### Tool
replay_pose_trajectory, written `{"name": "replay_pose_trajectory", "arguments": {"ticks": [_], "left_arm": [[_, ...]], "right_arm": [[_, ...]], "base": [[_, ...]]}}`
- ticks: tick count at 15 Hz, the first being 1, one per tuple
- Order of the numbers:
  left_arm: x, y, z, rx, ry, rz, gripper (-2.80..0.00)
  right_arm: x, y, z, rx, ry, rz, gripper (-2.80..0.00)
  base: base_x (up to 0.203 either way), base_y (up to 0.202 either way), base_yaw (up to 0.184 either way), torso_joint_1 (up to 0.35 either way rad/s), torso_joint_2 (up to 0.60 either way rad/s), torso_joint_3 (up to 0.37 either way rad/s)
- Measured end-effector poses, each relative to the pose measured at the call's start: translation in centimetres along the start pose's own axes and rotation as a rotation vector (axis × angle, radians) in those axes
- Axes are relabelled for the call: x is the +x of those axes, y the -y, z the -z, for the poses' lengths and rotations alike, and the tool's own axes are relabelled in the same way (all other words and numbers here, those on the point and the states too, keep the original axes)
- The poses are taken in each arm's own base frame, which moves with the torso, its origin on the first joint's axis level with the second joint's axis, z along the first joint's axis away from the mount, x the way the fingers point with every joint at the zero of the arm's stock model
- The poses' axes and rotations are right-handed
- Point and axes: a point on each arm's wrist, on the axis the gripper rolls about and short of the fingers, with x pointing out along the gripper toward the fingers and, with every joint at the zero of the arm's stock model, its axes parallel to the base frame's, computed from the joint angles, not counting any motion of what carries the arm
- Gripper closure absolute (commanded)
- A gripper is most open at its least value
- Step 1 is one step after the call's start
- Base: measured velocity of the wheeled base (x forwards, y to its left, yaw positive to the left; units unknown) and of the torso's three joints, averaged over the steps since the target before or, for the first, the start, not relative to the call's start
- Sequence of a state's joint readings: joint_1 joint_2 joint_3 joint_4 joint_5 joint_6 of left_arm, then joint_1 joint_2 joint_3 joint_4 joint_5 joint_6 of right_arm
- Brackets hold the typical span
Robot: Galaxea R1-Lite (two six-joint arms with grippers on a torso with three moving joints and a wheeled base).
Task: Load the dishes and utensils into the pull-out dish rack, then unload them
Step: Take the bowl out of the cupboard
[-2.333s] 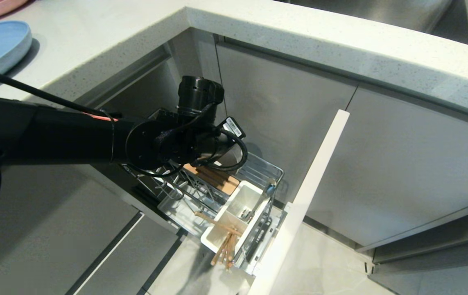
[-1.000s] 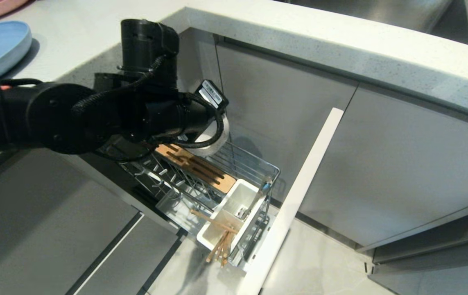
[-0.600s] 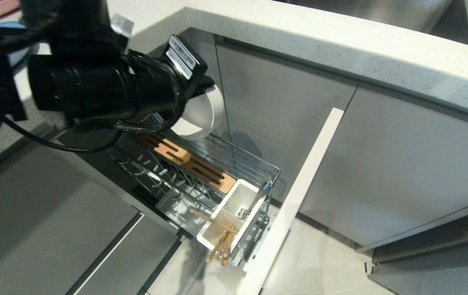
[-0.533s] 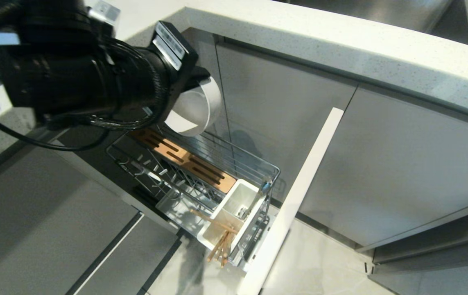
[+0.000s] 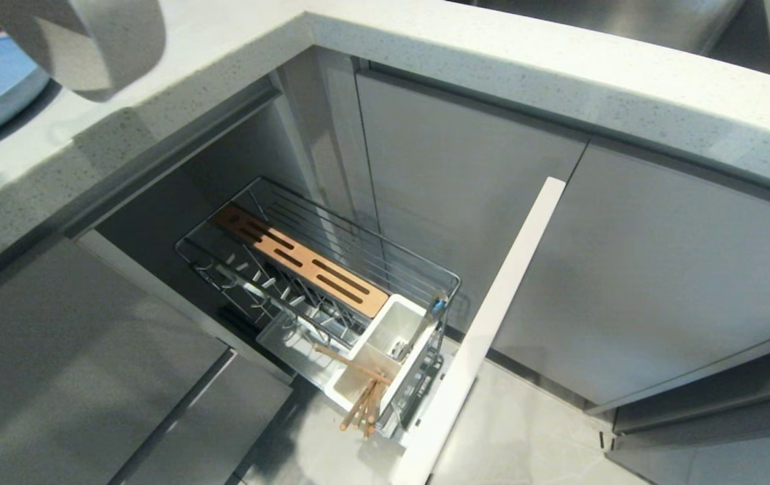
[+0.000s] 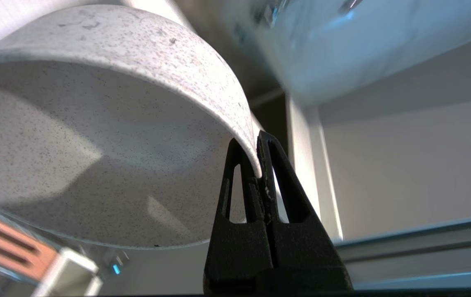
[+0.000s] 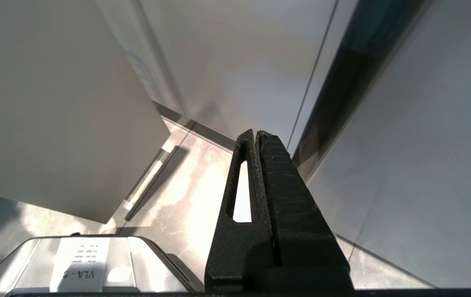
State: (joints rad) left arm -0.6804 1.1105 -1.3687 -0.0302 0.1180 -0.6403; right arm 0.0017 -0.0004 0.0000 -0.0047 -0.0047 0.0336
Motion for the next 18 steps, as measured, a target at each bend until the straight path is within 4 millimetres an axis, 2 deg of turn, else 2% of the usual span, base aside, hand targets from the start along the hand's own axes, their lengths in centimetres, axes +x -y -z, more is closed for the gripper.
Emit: {"name": "replay_pose_trajectory", "arguments": {"ticks": [3, 7, 10, 14, 18], "left_arm": [[-3.8, -0.1, -2.9, 0.135, 0.148, -0.021, 0.0], [-6.5, -0.1, -4.4, 0.357, 0.281, -0.156, 0.0], [-6.4, -1.1, -4.6, 0.513, 0.271, -0.375, 0.0], [-5.0, -2.9, -5.1, 0.588, 0.236, -0.715, 0.0], [-2.8, -4.7, -5.7, 0.576, 0.209, -0.837, 0.0]], "right_arm": [[0.0, 0.0, 0.0, 0.0, 0.0, 0.0, 0.0], [0.0, 0.0, 0.0, 0.0, 0.0, 0.0, 0.0], [0.0, 0.0, 0.0, 0.0, 0.0, 0.0, 0.0], [0.0, 0.0, 0.0, 0.0, 0.0, 0.0, 0.0], [0.0, 0.0, 0.0, 0.0, 0.0, 0.0, 0.0]], "base": [[0.0, 0.0, 0.0, 0.0, 0.0, 0.0], [0.0, 0.0, 0.0, 0.0, 0.0, 0.0], [0.0, 0.0, 0.0, 0.0, 0.0, 0.0], [0.0, 0.0, 0.0, 0.0, 0.0, 0.0], [0.0, 0.0, 0.0, 0.0, 0.0, 0.0]]}}
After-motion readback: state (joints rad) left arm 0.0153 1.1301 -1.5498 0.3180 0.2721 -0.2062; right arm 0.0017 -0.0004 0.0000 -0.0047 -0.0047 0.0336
